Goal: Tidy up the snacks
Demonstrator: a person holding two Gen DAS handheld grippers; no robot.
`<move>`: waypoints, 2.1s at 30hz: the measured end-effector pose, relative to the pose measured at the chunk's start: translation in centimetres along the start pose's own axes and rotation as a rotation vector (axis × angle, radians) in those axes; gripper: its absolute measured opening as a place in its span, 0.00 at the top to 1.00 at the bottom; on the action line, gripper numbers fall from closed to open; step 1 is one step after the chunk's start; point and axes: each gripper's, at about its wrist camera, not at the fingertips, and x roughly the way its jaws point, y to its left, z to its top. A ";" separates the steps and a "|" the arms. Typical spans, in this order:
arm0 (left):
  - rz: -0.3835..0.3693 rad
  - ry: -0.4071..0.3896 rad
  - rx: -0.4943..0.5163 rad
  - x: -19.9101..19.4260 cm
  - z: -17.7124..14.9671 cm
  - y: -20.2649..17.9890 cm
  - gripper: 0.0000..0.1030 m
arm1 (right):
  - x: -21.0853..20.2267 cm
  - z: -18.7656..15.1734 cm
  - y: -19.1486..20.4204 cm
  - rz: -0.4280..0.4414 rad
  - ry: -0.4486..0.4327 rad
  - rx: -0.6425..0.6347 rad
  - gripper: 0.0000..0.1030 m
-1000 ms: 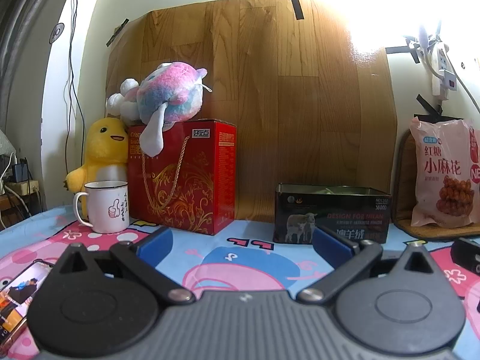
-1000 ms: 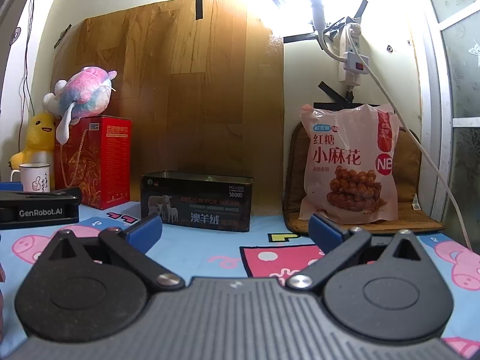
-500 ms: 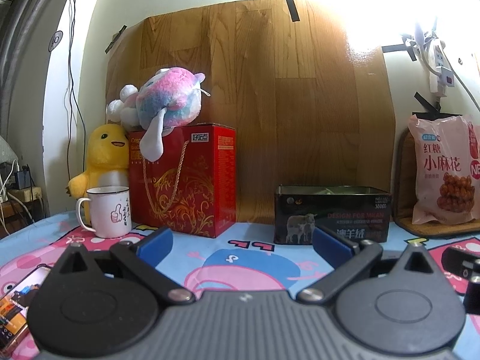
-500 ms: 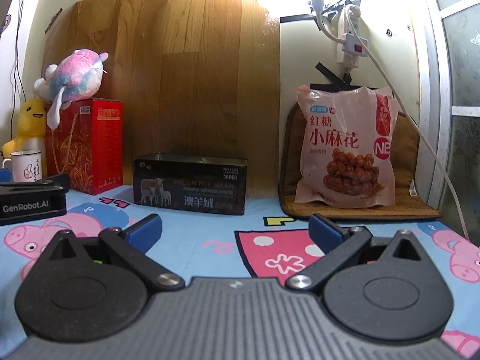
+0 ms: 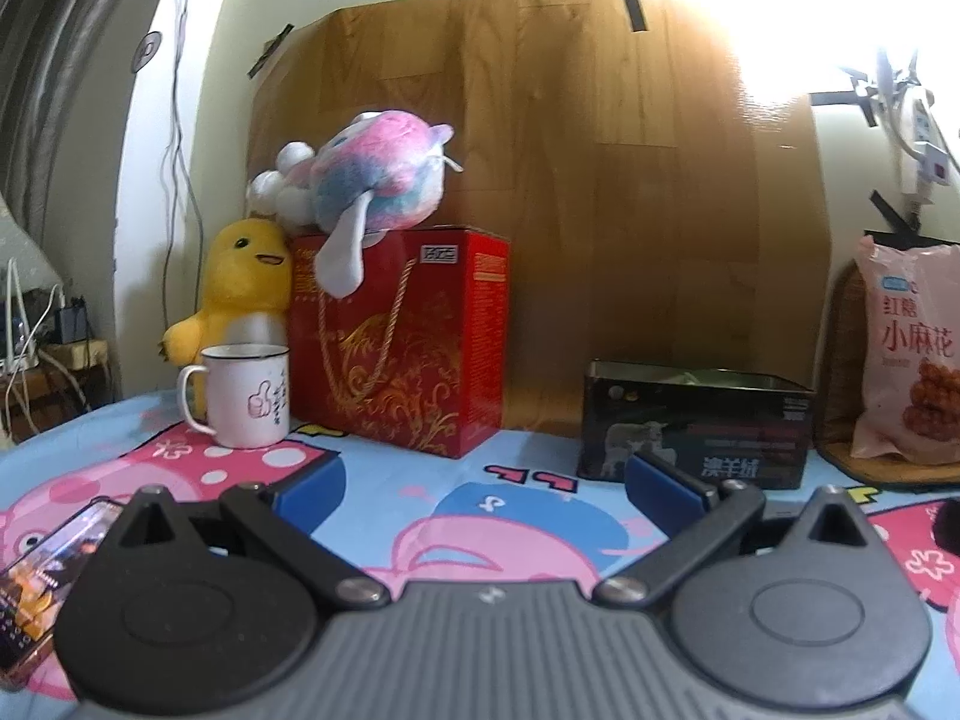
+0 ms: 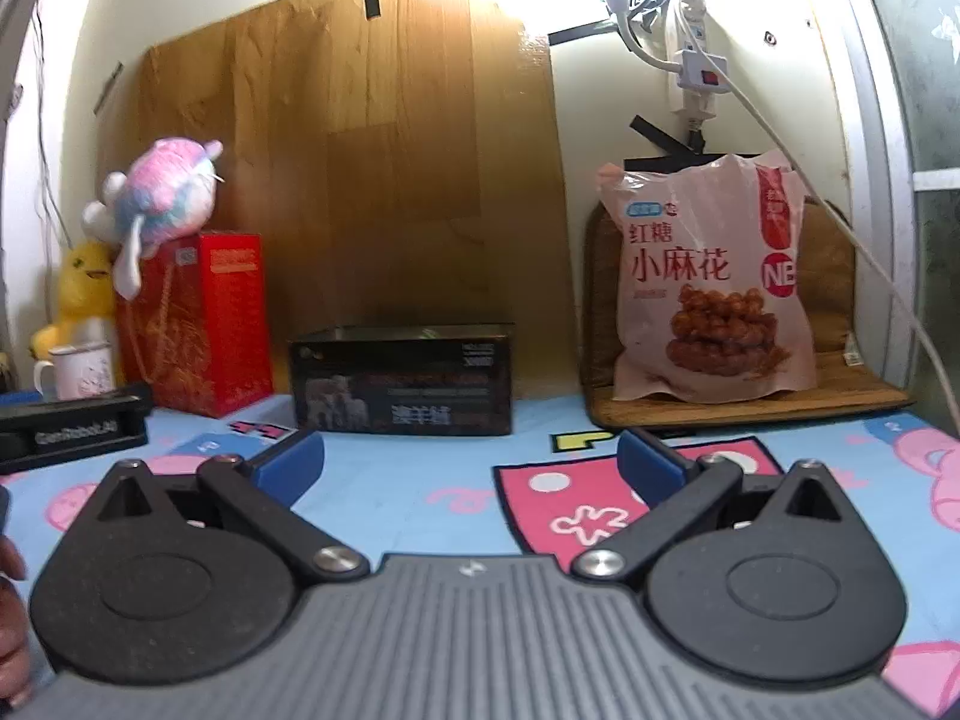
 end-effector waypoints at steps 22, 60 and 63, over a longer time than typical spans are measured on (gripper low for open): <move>0.000 0.018 0.009 0.3 0.0 -0.1 0.00 | 0.1 0.1 0.0 0.114 0.038 0.006 0.00; -0.550 0.720 -0.406 5.2 -1.0 0.6 0.47 | 9.0 0.3 3.2 0.777 0.499 -0.399 0.28; -0.561 0.710 -0.396 6.2 -0.1 -0.1 0.47 | 9.2 0.6 2.7 0.697 0.489 -0.347 0.37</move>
